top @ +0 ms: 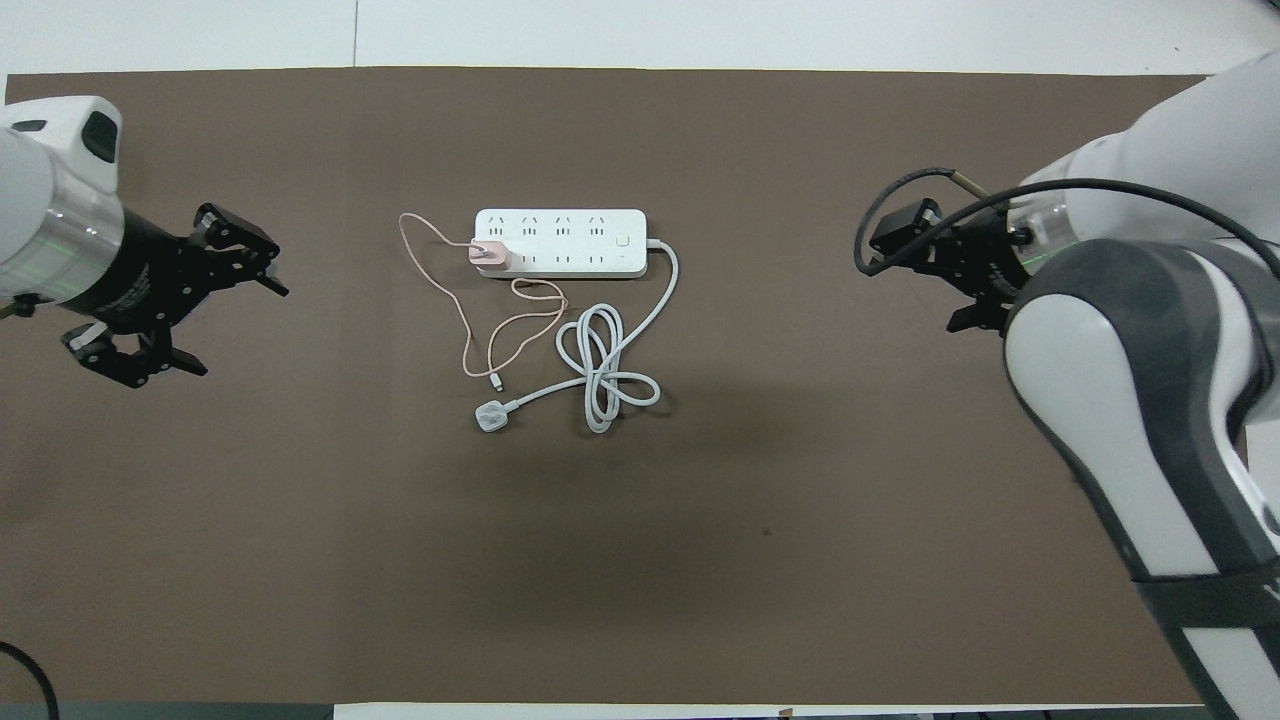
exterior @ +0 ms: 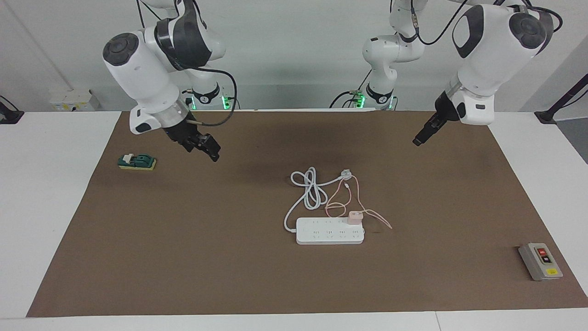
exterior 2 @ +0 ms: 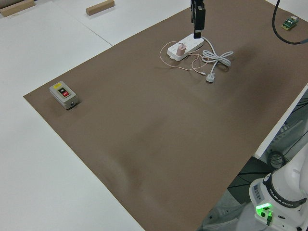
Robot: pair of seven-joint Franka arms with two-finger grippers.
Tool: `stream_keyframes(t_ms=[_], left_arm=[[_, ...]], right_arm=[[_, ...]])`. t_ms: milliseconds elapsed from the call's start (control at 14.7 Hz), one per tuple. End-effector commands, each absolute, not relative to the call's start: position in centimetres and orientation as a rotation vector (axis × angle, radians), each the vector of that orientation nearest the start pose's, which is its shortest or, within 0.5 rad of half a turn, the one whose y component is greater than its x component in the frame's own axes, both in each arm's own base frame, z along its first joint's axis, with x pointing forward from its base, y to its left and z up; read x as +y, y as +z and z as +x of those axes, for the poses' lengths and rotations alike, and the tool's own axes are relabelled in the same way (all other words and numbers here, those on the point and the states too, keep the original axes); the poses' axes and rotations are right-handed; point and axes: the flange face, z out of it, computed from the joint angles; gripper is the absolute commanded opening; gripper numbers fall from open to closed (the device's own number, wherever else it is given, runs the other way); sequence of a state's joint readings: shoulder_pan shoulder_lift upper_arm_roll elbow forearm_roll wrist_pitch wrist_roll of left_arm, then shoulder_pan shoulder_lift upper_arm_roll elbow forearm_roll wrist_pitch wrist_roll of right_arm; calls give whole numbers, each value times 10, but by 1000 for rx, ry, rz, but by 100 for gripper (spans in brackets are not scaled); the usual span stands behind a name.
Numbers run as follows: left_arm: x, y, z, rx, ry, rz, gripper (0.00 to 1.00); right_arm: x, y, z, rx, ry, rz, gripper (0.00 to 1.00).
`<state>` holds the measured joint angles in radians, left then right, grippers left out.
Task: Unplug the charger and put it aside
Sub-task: 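Reach the left gripper to the pink charger while the right gripper reaches the strip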
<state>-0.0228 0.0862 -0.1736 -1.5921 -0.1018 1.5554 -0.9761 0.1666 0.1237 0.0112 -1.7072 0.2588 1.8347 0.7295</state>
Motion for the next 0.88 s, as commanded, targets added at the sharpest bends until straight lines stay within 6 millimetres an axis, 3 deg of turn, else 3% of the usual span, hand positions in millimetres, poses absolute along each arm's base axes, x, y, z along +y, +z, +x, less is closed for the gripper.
stream_keyframes(t_ms=[0,136,407,543,679,815], left_arm=[[-142,548,578,-1442,246,-2838,100],[-169,524,590,-1595,246,-2751,100],[-188,497,614,-1857,215,-2615,100],[-192,476,628,-2050,204,-2481,100],[-221,455,631,-2069,187,-2458,100],[-232,431,637,-2128,196,-2398,100]], right_arm=[[173,488,605,1111,215,-2600,100],[202,471,614,1220,234,-2497,100],[260,435,644,1414,386,-2309,100],[280,417,661,1504,464,-2212,100],[291,390,669,1572,559,-2118,100],[300,367,674,1615,580,-2056,100]])
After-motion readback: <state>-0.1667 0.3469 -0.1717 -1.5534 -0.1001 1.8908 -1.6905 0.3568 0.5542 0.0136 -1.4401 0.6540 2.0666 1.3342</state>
